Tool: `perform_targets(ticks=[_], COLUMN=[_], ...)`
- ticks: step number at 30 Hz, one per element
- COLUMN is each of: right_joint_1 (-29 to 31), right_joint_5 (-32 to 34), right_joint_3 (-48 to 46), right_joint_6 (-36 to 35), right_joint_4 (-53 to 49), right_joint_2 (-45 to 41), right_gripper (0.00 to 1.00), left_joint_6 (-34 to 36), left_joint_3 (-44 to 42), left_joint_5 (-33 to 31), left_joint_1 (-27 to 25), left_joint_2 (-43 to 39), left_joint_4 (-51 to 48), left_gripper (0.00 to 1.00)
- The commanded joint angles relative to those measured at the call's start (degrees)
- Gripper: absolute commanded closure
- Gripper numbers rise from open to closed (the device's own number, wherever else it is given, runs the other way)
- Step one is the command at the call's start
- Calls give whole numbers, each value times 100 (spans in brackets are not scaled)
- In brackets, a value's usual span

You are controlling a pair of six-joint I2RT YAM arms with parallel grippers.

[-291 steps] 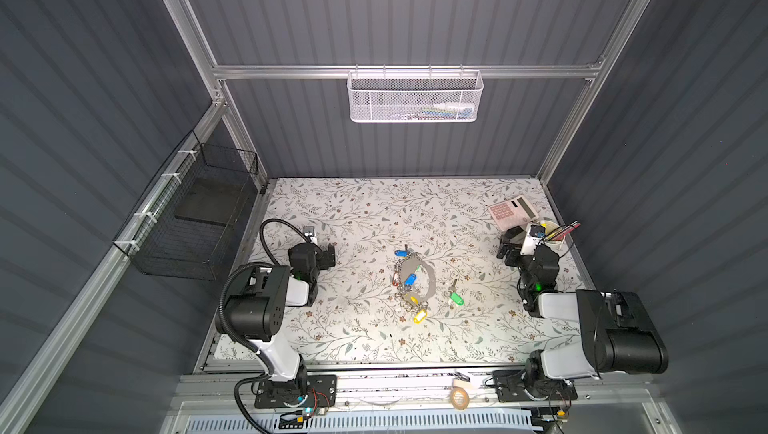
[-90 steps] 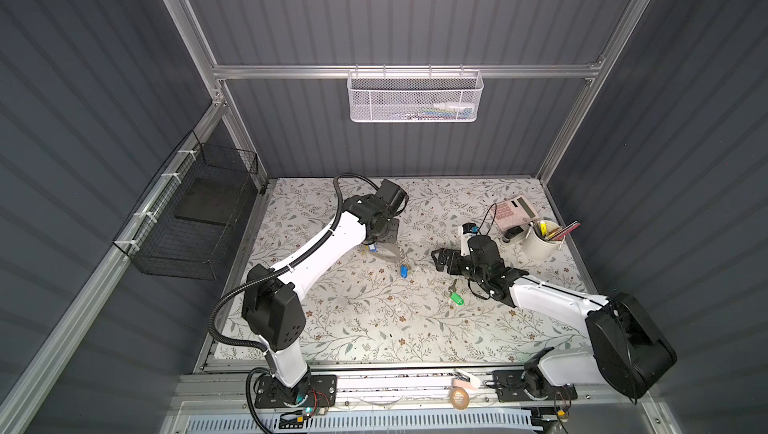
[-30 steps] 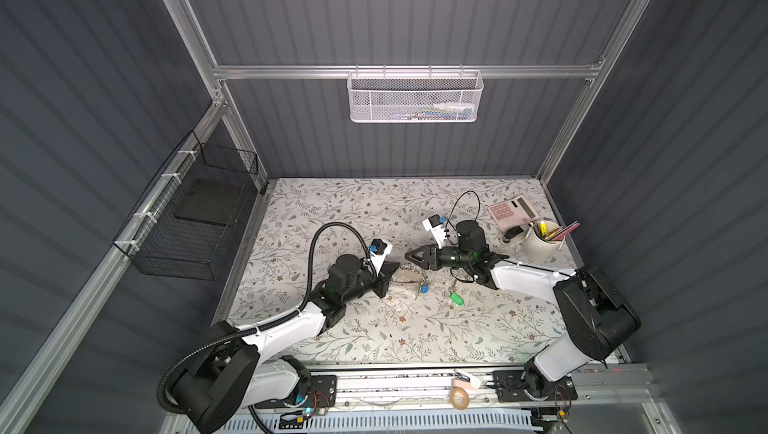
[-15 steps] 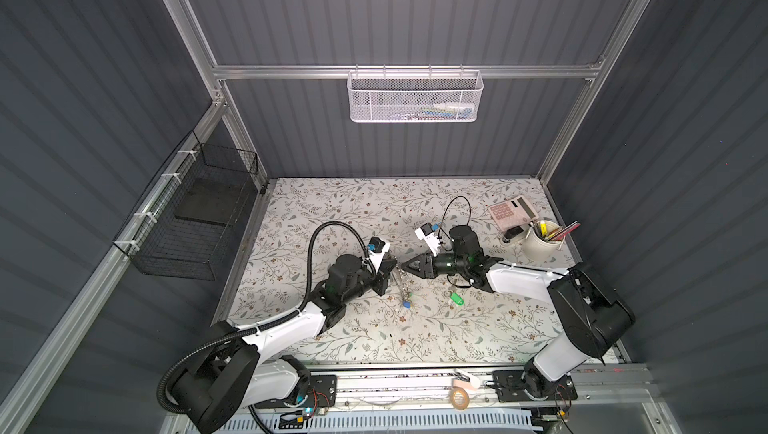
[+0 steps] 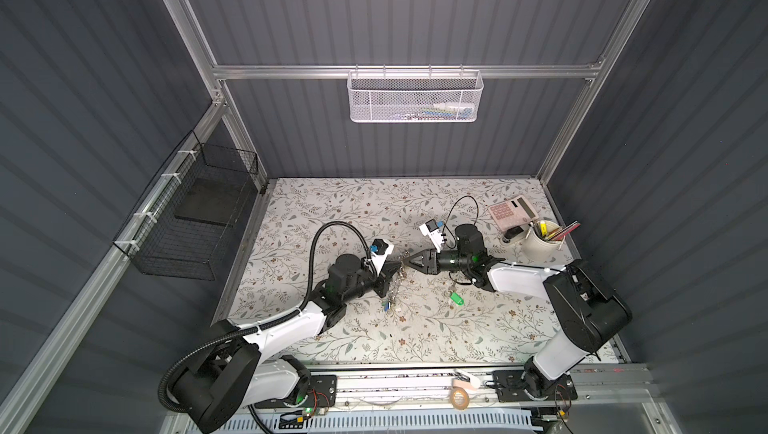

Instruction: Put the keys on the keyring

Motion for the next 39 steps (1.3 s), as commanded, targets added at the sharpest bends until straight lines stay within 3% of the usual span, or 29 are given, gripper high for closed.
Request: perform_targets(ticks=[1,6,11,17,22,26,39], right_joint_1=[58,90,58,-293,-233,-145,-22], right_joint_5=[-94,-187,-167,-473,-582,-725,-841], right_joint_3=[-99,-208,-347,-773,-915,-731,-541], right_joint_6=[-200,-292,-294,378,310,220,101], right_joint_4=[49,183,239,1185,1186,1057,870], right_joint_2=[-189,-414,-650,-935,-1197,-1102,-1166], right_gripper=[68,73,73,70,58,57,75], left_joint_6=[173,250,349,333,271,281,131], left_joint_3=[322,492,588,635,726,880,967], left_joint_5=[336,919,798,849,975,1271,1425], left_joint_1=[-35,-26,0,36,53,68,228], left_joint_2=[73,130,-7,-232,-358,-307,-284], left_joint_4=[300,182,-8,-163,-295,-426,-283], left_gripper=[100,100,100,100,100,100,100])
